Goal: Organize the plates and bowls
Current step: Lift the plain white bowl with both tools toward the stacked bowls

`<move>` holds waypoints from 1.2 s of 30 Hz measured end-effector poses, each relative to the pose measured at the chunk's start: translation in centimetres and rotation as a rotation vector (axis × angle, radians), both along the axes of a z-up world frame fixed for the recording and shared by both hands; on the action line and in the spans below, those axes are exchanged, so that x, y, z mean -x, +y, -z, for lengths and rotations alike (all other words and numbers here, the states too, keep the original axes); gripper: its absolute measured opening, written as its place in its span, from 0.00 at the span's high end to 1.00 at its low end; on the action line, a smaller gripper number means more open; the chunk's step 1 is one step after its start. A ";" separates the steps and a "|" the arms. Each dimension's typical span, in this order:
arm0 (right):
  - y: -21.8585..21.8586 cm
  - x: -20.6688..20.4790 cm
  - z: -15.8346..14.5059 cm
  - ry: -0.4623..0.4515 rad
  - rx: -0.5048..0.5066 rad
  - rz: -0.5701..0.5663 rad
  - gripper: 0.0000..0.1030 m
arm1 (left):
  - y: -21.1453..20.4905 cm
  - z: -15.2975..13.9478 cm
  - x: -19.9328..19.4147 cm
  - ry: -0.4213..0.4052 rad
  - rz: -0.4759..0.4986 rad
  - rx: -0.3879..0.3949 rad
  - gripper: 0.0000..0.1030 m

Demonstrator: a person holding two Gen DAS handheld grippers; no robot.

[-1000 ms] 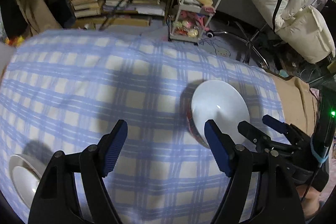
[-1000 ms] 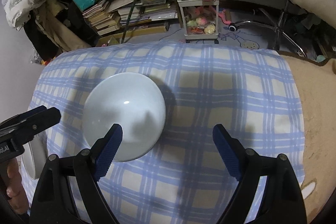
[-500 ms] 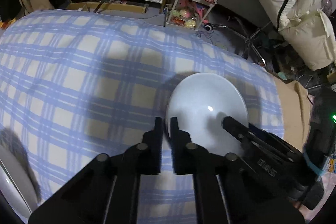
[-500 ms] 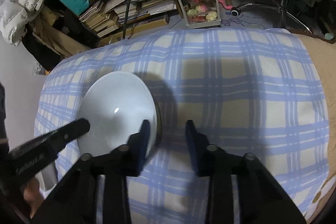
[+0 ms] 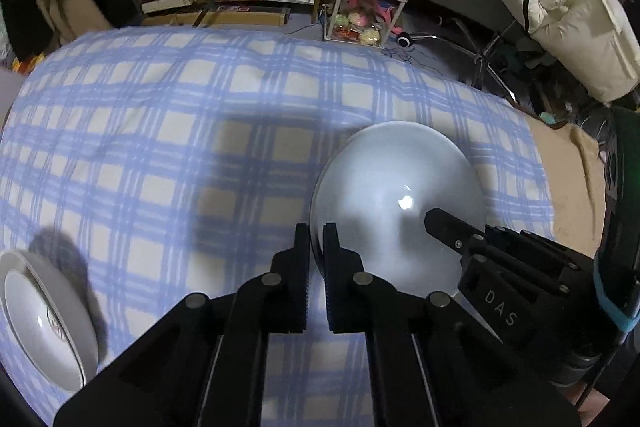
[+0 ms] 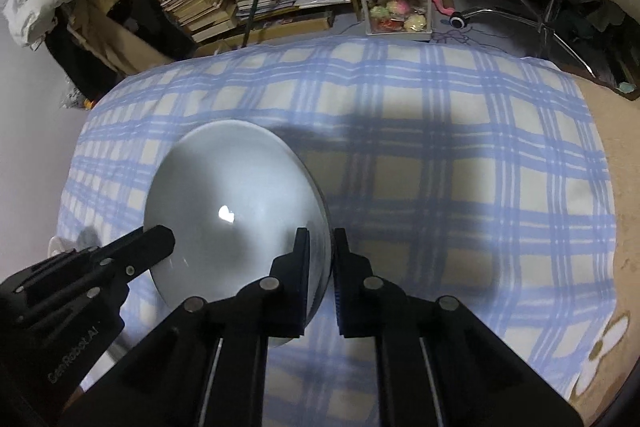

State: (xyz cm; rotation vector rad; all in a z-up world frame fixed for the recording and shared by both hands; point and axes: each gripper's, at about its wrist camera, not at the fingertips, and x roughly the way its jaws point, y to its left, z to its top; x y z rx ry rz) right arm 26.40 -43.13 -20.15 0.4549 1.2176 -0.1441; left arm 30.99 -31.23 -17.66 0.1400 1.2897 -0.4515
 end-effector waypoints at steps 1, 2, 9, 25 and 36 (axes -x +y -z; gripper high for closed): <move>0.4 0.1 -0.3 0.000 -0.001 -0.004 0.88 | 0.7 -0.4 0.1 0.002 -0.012 0.008 0.94; 0.8 0.2 -0.6 -0.002 -0.002 -0.007 0.88 | 1.2 -0.8 0.2 -0.002 -0.013 0.007 0.94; 4.3 0.2 -3.0 -0.024 0.014 -0.026 0.88 | 4.1 -4.2 1.2 -0.061 -0.020 -0.022 0.94; 14.5 0.9 -7.5 -0.117 0.005 -0.137 0.88 | 15.1 -8.5 2.9 -0.118 -0.103 -0.019 0.94; 23.5 1.7 -8.2 -0.257 0.057 -0.205 0.88 | 23.9 -9.2 4.8 -0.159 -0.227 -0.004 0.93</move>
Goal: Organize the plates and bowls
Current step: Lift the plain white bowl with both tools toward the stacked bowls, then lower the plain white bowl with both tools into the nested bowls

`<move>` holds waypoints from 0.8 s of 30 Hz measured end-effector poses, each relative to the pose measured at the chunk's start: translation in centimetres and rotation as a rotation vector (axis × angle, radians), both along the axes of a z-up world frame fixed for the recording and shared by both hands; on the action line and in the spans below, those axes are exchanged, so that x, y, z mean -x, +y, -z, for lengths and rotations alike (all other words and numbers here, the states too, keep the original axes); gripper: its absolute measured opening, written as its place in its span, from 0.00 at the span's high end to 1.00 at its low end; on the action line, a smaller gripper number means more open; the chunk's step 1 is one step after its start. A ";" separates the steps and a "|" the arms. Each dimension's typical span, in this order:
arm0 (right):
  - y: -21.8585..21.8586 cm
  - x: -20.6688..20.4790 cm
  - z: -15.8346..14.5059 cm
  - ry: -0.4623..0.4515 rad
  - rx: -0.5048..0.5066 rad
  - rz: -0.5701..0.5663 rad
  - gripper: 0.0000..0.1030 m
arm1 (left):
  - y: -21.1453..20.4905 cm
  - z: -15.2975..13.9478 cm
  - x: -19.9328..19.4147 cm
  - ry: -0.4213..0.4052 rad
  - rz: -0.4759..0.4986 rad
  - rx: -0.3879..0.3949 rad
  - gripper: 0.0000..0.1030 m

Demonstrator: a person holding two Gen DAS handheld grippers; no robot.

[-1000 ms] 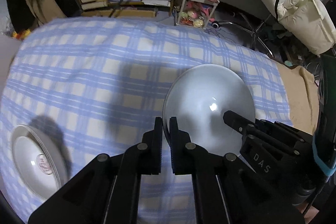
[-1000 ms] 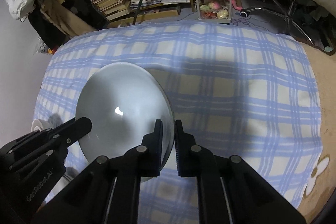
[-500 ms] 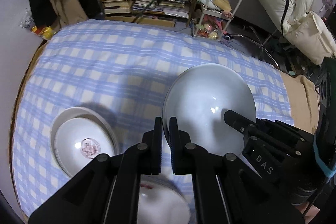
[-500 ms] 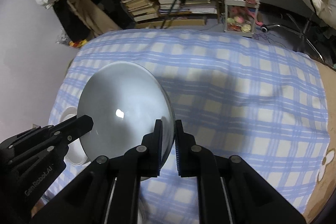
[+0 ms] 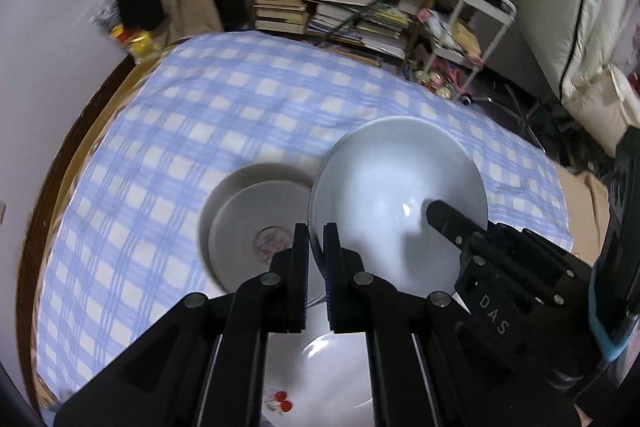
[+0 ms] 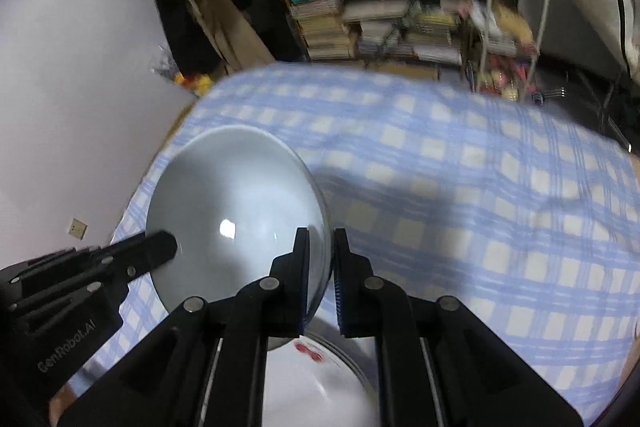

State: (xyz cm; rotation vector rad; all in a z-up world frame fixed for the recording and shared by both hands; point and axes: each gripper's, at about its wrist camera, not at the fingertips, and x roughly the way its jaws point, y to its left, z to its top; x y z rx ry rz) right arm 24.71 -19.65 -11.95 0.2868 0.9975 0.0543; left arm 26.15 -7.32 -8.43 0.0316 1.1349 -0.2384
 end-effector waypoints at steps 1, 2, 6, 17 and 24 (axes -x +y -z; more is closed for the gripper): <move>0.9 0.0 0.1 -0.010 0.001 -0.005 0.88 | 0.9 0.2 0.2 -0.003 -0.017 -0.001 0.93; 1.7 0.0 0.4 -0.005 -0.008 -0.013 0.88 | 1.6 0.4 0.3 -0.002 -0.029 -0.001 0.93; 4.3 -0.4 1.5 0.006 -0.019 -0.053 0.88 | 4.6 1.8 0.5 0.017 -0.087 0.036 0.93; 6.9 -1.2 4.3 0.035 -0.010 -0.112 0.88 | 7.4 5.0 0.6 0.050 -0.164 0.064 0.92; 7.6 -1.7 6.0 0.048 0.002 -0.127 0.87 | 8.4 6.8 -0.6 0.084 -0.209 0.099 0.92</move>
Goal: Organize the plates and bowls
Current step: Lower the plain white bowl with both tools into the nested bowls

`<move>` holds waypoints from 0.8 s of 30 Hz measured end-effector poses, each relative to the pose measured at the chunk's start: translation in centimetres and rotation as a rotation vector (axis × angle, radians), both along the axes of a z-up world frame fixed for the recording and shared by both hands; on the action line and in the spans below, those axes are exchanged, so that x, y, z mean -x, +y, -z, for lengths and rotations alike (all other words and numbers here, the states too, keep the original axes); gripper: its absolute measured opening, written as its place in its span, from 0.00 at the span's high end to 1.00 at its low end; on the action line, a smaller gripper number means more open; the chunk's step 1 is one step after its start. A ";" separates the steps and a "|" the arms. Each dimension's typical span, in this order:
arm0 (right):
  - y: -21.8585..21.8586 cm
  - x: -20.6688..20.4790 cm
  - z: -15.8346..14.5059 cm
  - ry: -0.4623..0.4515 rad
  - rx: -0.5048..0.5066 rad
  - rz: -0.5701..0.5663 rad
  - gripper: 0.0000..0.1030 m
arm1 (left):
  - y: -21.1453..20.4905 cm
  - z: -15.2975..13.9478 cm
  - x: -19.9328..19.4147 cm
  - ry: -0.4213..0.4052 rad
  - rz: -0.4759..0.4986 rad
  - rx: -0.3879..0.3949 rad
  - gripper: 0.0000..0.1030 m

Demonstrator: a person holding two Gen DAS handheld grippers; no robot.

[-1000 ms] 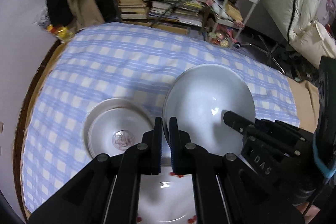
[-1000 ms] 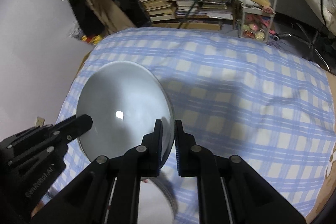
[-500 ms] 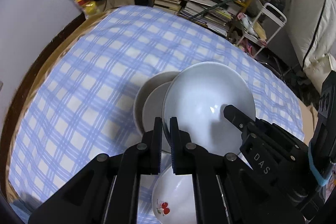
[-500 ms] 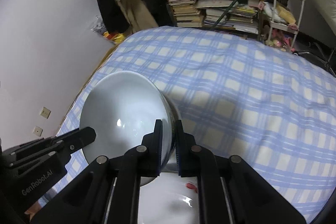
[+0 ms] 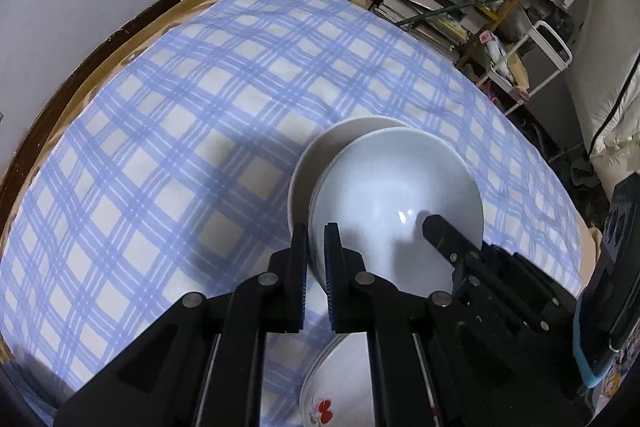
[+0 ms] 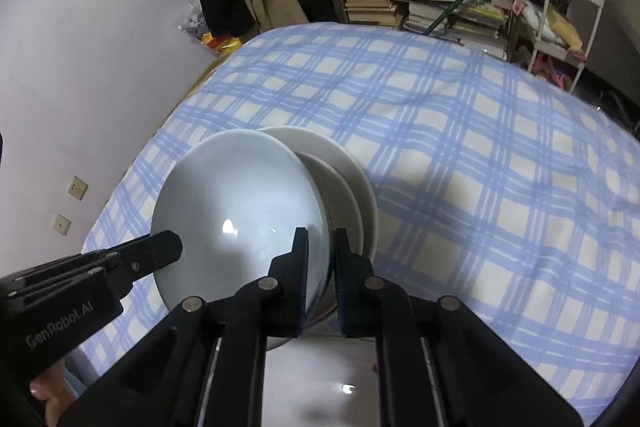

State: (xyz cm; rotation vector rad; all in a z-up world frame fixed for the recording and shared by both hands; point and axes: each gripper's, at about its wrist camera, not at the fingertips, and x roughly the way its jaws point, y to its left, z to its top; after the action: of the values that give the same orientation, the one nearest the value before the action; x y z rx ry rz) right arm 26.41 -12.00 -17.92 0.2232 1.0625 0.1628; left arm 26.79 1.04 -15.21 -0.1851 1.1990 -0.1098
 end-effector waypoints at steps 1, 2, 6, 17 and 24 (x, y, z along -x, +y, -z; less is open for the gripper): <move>0.1 -0.2 0.4 0.007 -0.001 -0.002 0.87 | 0.1 0.2 -0.1 0.004 -0.004 0.004 0.92; 0.1 -0.2 0.6 0.013 0.002 -0.003 0.87 | 0.2 0.5 -0.3 0.010 -0.009 0.011 0.92; 0.5 -0.8 0.6 -0.001 0.029 -0.048 0.87 | 0.5 1.3 -0.6 0.013 -0.010 0.012 0.92; 2.8 -2.2 -0.2 0.055 0.171 -0.206 0.76 | 1.6 1.0 -0.8 -0.016 -0.034 0.010 0.88; 0.4 -3.2 -0.1 0.120 -0.016 -0.140 0.74 | 2.5 -0.2 -0.1 -0.063 -0.065 -0.005 0.88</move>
State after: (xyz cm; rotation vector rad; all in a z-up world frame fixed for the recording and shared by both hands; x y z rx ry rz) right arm 29.61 -11.64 -17.84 0.1747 1.1966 0.2868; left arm 26.90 3.56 -15.00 -0.2143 1.1297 -0.0552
